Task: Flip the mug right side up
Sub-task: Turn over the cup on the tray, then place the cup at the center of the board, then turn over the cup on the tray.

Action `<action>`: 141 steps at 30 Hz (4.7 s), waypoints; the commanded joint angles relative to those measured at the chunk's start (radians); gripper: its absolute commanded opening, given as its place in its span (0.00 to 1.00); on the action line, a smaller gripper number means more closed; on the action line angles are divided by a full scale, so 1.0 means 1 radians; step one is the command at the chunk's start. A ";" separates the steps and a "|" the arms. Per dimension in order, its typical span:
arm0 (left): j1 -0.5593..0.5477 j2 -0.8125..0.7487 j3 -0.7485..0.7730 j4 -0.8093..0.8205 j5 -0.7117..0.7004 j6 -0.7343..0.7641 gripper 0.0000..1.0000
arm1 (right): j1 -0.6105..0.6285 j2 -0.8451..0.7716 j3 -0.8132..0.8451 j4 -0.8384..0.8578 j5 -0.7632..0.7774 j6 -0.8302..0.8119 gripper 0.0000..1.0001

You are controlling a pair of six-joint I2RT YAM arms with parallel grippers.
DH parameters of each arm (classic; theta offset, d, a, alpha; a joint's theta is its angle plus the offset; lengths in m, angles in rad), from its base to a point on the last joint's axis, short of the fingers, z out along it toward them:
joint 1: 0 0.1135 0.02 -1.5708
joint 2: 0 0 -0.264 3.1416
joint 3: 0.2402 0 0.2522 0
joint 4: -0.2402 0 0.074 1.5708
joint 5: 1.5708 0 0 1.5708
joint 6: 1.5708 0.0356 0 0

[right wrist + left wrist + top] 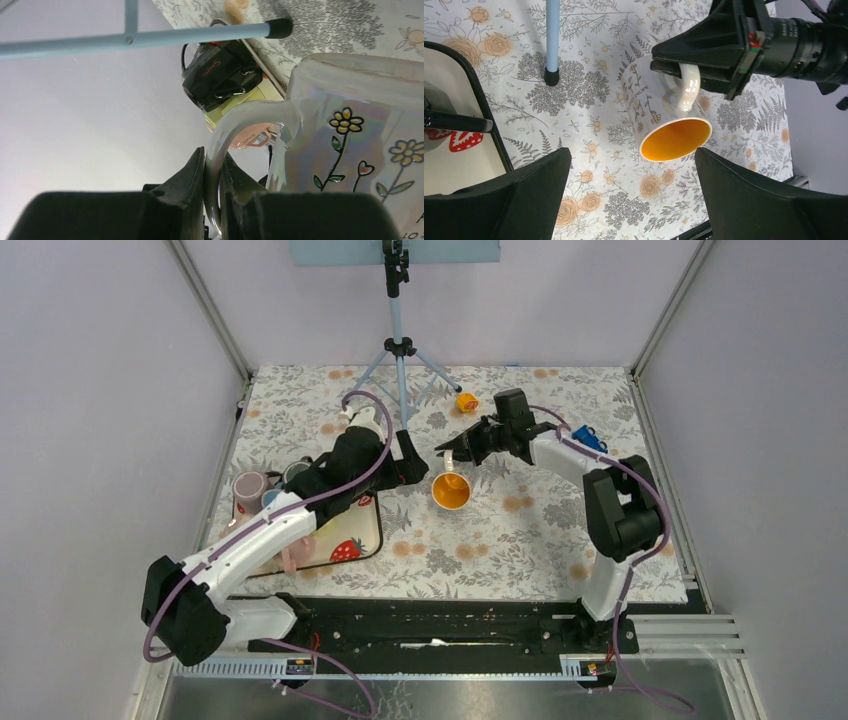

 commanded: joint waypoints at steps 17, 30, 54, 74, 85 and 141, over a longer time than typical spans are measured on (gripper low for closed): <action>-0.067 0.073 -0.064 0.142 -0.016 -0.028 0.99 | -0.036 0.236 0.119 0.099 -0.236 0.146 0.00; -0.069 0.114 -0.053 0.164 -0.017 -0.037 0.99 | -0.087 0.300 0.188 0.039 -0.246 0.110 0.25; -0.069 0.131 -0.038 0.162 -0.014 -0.028 0.99 | -0.161 0.318 0.227 -0.034 -0.226 -0.015 0.58; -0.069 0.071 -0.045 0.127 -0.027 -0.022 0.99 | -0.197 0.235 0.192 -0.163 -0.114 -0.177 0.59; -0.068 -0.006 -0.031 0.053 -0.075 -0.042 0.99 | -0.219 0.049 0.104 -0.244 0.060 -0.332 0.64; 0.103 0.631 0.495 -0.799 -0.600 -0.844 0.99 | -0.144 -0.700 -0.195 -0.318 0.604 -0.689 1.00</action>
